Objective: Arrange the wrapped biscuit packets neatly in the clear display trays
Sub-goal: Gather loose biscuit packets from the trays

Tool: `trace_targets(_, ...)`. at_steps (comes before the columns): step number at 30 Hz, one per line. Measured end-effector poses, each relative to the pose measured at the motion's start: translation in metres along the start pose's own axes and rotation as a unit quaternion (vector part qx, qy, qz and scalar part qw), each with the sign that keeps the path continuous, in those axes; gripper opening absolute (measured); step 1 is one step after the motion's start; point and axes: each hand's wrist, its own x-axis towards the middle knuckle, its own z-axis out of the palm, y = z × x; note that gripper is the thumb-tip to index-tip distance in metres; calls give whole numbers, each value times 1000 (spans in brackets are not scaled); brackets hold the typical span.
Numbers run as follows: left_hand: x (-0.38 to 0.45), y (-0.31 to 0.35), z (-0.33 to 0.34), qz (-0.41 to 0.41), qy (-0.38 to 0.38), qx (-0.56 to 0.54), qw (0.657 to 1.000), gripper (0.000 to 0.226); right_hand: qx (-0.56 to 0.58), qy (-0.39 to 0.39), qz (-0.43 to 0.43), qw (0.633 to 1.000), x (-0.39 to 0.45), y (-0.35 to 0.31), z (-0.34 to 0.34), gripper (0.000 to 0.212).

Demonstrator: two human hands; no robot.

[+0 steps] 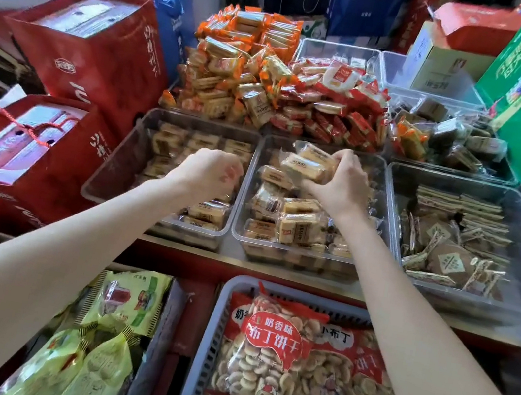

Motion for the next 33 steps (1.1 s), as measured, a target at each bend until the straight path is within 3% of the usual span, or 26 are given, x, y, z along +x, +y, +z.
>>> trace_targets(5, 0, -18, 23, -37, -48, 51, 997, 29, -120, -25, 104, 987, 24, 19, 17, 71)
trace_targets(8, 3, -31, 30, -49, -72, 65, 994, 28, -174, -79, 92, 977, 26, 34, 27, 67)
trace_targets(14, 9, -46, 41, -75, -89, 52, 992, 27, -157, -257, 37, 953, 36, 39, 30, 49)
trace_targets(22, -3, -78, 45, -98, -75, 16, 992, 28, -150, -156, -63, 974, 44, -27, 55, 41)
trace_targets(28, -38, -152, 24, -171, -31, 30, 984, 34, -10, -222, -154, 963, 35, -104, 143, 38)
trace_targets(33, -49, -212, 3, -189, -14, 74, 979, 40, -4, -303, -179, 936, 25, -142, 215, 40)
